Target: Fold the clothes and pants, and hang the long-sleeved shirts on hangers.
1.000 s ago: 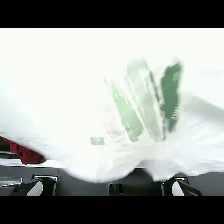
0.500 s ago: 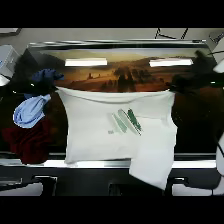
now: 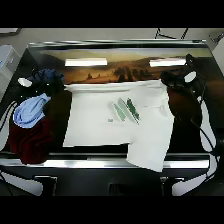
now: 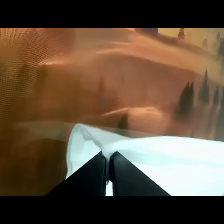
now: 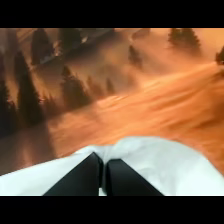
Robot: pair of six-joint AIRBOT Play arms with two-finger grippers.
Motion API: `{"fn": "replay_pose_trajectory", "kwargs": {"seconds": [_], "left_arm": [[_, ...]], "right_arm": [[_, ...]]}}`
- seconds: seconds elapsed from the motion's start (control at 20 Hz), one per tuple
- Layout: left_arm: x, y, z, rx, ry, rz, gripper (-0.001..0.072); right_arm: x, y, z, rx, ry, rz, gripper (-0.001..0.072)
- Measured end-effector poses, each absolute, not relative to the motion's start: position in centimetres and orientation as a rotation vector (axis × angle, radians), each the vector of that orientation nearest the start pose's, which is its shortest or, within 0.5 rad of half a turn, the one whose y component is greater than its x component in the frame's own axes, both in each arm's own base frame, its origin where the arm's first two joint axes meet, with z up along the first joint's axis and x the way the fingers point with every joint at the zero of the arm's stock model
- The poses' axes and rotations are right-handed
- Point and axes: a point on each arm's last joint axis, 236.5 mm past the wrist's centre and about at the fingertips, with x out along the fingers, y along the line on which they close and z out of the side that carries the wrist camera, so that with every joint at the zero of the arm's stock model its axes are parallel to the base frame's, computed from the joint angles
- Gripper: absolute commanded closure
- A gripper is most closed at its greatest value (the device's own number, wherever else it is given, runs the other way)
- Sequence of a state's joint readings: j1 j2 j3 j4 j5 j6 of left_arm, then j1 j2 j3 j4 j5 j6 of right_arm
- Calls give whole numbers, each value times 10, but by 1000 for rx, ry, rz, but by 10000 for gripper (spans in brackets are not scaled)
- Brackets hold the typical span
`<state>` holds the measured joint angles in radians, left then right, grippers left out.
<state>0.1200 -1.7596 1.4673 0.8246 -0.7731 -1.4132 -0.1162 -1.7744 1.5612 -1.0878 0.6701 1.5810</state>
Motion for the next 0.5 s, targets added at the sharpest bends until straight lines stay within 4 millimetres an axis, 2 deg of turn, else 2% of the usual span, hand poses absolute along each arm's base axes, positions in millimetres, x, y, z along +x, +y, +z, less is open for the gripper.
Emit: {"fn": "replay_pose_trajectory", "kwargs": {"seconds": [0.15,0.25,0.35,0.5], "left_arm": [[561,-45,-20,-662,957,-177,686],[546,-44,-14,-644,1011,-226,686],[513,-50,-21,-634,1146,-295,686],[447,-60,-45,-611,1408,-375,687]], "right_arm": [[577,2,-19,557,924,12,681],[551,4,-22,563,1035,33,681],[510,8,-34,550,1212,61,681],[451,11,-56,525,1452,76,681]]}}
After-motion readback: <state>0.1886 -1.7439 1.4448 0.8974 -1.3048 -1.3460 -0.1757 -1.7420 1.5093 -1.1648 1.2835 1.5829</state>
